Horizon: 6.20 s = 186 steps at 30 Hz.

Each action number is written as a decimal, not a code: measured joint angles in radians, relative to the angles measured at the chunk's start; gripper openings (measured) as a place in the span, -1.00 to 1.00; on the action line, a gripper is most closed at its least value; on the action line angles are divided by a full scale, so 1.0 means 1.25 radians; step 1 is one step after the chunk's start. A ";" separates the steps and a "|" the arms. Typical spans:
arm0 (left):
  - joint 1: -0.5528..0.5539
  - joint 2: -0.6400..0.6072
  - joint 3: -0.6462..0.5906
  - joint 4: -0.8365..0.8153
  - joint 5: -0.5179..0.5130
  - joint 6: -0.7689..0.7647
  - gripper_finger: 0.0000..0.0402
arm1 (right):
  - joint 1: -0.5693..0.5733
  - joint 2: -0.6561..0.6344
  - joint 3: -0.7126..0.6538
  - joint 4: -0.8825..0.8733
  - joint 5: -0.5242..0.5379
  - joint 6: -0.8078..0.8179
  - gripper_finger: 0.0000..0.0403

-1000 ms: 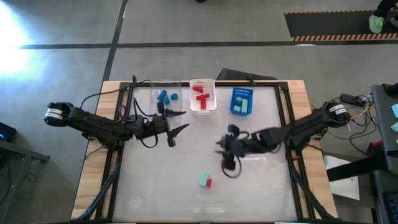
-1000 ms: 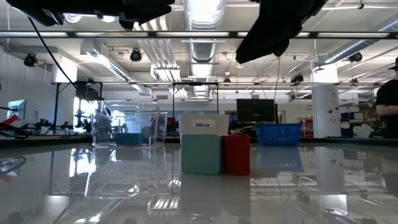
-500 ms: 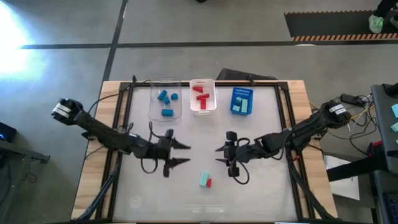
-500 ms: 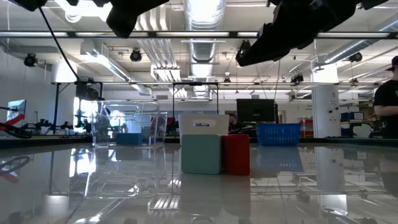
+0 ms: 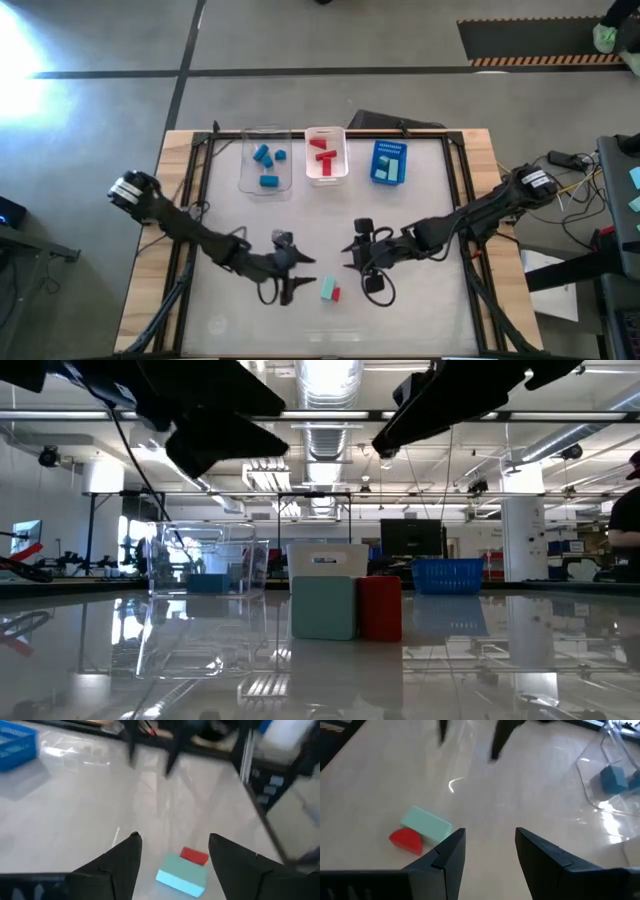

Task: Sort & place blocks by color
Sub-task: Put the light blue block into the blue bin

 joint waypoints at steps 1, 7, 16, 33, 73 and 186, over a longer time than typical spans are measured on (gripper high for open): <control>0.000 0.022 0.019 -0.013 0.008 0.011 0.07 | 0.000 -0.001 0.000 -0.001 0.000 -0.005 -0.20; 0.000 0.116 0.138 -0.186 0.017 -0.001 0.07 | 0.002 -0.024 -0.029 -0.016 -0.003 0.015 -0.20; 0.005 0.211 0.261 -0.309 0.047 0.043 0.10 | 0.052 -0.043 -0.079 -0.023 -0.002 0.026 -0.20; 0.048 0.301 0.243 -0.168 0.106 0.091 -0.38 | 0.066 -0.058 -0.151 0.081 0.004 0.048 -0.20; 0.005 0.054 0.282 -0.763 0.188 -0.669 -0.96 | -0.021 -0.103 -0.151 0.119 0.069 -0.181 -0.37; 0.078 -0.024 -0.080 0.425 0.050 0.408 -0.41 | -0.127 -0.024 -0.340 1.046 -0.227 -0.119 -0.35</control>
